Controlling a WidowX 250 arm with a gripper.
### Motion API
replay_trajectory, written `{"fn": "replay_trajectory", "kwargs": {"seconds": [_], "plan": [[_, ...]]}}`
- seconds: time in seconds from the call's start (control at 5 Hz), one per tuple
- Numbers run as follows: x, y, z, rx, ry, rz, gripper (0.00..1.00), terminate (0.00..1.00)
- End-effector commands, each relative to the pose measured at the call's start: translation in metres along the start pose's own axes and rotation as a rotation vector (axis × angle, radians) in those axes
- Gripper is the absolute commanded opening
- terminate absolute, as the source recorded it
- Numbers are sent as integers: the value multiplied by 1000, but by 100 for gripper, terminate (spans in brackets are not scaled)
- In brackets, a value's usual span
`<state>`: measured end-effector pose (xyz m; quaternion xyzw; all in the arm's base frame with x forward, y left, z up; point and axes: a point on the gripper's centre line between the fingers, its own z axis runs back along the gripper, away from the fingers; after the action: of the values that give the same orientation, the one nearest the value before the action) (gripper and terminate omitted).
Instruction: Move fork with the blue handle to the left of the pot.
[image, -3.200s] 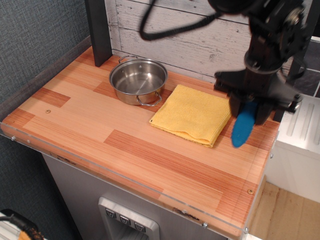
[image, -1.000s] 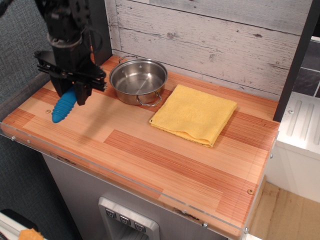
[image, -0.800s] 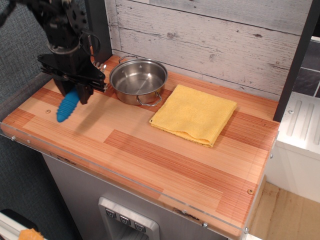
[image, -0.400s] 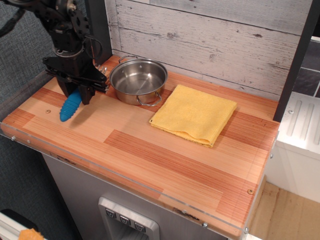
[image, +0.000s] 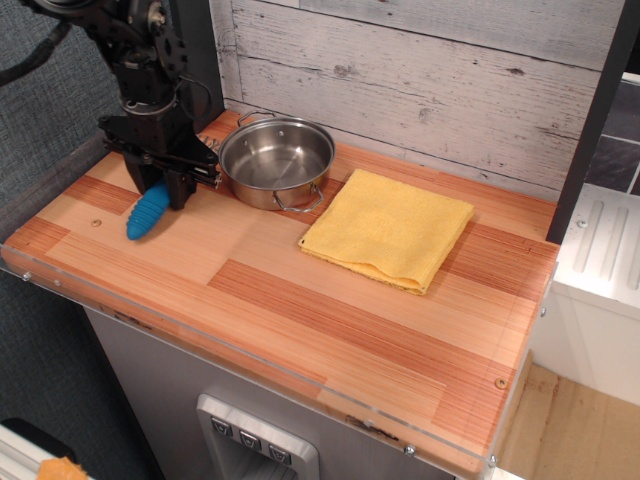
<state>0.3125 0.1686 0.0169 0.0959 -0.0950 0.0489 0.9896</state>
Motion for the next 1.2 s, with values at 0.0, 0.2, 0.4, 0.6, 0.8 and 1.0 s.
{"fn": "replay_trajectory", "kwargs": {"seconds": [0.0,0.2,0.4,0.6,0.8,1.0], "plan": [[9,2,15,-3,-28,-13,100,0],[9,0,16,10,-18,-17,100,0],[8,0,24,14,-29,-22,100,0],[7,-1,41,42,-42,-5,100,0],[6,-4,57,61,3,27,100,0],[2,-9,79,40,14,24,100,0]]}}
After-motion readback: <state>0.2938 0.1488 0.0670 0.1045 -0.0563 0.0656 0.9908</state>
